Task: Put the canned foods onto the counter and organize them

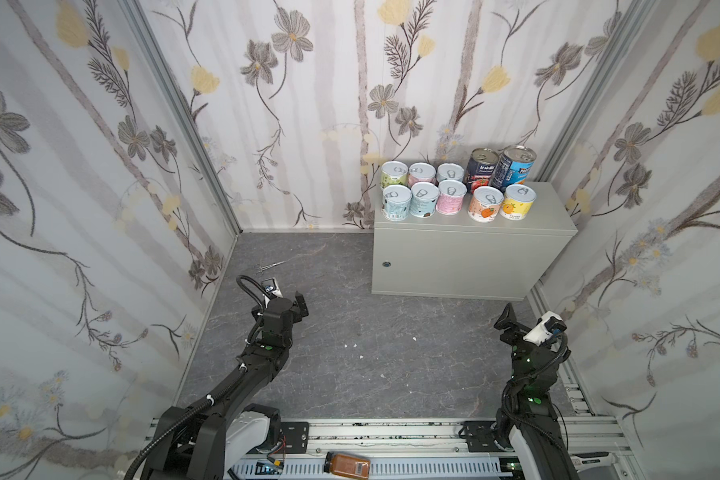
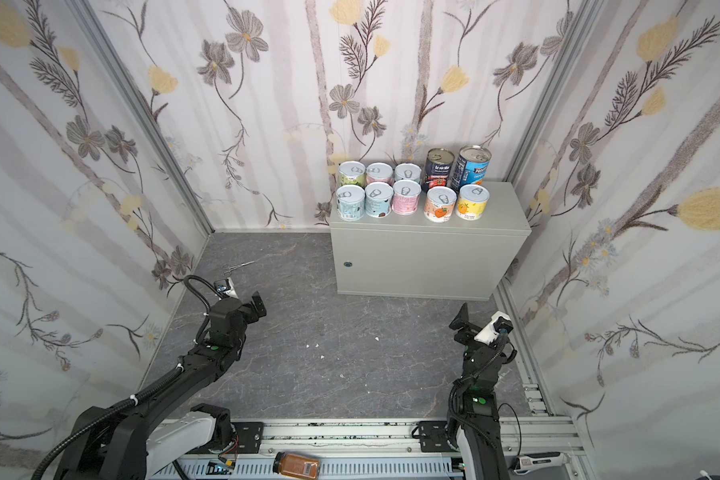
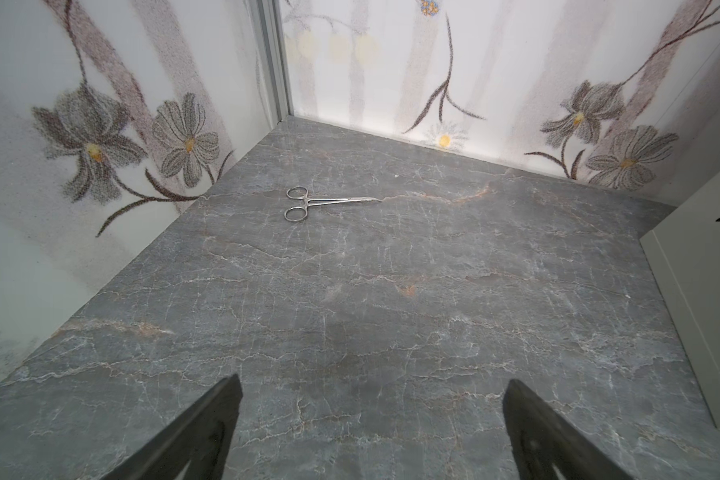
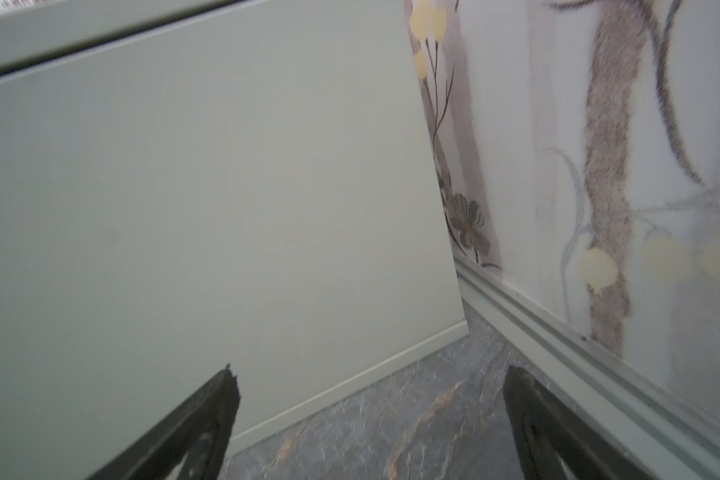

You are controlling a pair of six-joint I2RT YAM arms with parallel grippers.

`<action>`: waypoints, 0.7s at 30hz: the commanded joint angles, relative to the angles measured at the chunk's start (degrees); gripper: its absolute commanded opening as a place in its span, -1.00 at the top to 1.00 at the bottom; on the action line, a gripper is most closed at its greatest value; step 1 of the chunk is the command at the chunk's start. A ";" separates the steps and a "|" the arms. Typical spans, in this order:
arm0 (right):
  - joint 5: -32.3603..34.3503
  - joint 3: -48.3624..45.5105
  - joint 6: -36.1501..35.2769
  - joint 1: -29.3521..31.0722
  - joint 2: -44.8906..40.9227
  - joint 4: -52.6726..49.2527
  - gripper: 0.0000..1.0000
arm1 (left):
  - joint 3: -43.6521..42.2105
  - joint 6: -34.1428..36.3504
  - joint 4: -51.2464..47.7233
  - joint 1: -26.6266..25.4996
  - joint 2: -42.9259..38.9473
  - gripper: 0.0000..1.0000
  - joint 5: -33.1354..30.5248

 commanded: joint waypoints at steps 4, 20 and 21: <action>0.51 -2.54 -3.04 0.21 15.47 23.22 -0.99 | -2.92 5.12 19.92 3.01 7.26 -1.00 2.57; -1.97 -1.23 -9.34 4.49 49.08 60.88 -0.99 | 2.79 10.10 35.58 5.88 26.97 -1.00 1.76; -1.51 -1.13 -11.09 5.74 50.63 63.38 -0.99 | 2.14 9.79 35.93 6.03 26.62 -1.00 1.97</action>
